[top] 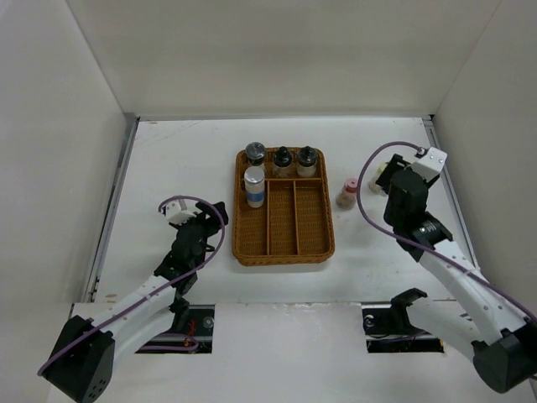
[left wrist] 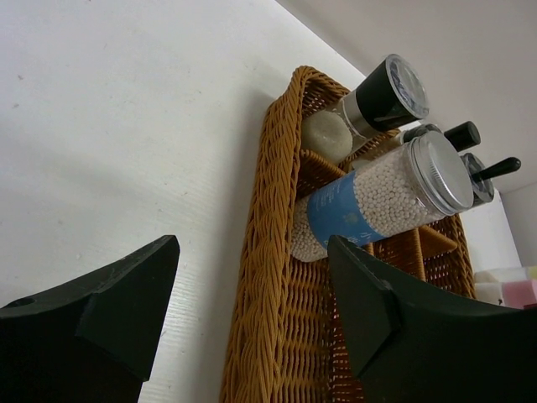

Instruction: Organize the condiment bottles

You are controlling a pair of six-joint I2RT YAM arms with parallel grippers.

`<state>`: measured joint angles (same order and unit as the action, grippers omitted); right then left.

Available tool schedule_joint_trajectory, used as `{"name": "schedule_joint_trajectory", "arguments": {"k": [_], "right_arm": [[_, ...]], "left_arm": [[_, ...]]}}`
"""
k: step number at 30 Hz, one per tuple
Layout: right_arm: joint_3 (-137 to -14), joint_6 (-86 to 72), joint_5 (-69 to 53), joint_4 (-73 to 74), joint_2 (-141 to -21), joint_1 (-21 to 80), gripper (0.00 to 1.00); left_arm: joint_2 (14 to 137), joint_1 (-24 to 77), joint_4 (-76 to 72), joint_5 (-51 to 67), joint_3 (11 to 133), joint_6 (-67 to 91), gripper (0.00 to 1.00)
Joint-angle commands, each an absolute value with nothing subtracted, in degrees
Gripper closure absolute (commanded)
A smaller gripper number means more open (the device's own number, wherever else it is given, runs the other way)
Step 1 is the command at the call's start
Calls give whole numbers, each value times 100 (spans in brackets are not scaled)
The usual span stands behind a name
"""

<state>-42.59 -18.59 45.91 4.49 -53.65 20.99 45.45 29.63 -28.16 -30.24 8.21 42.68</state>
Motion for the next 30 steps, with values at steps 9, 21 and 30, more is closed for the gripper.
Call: {"name": "schedule_joint_trajectory", "arguments": {"k": [9, 21, 30], "right_arm": [[-5739, -984, 4651, -307, -5799, 5529, 51], [-6460, -1037, 3270, -1336, -7882, 6789, 51], [-6530, -1116, 3155, -1661, -8858, 6904, 51]], "left_arm": [[4175, 2650, -3111, -3059, 607, 4342, 30], [4263, 2158, -2997, -2742, 536, 4702, 29], [4341, 2166, -3032, -2777, 527, 4685, 29]]}}
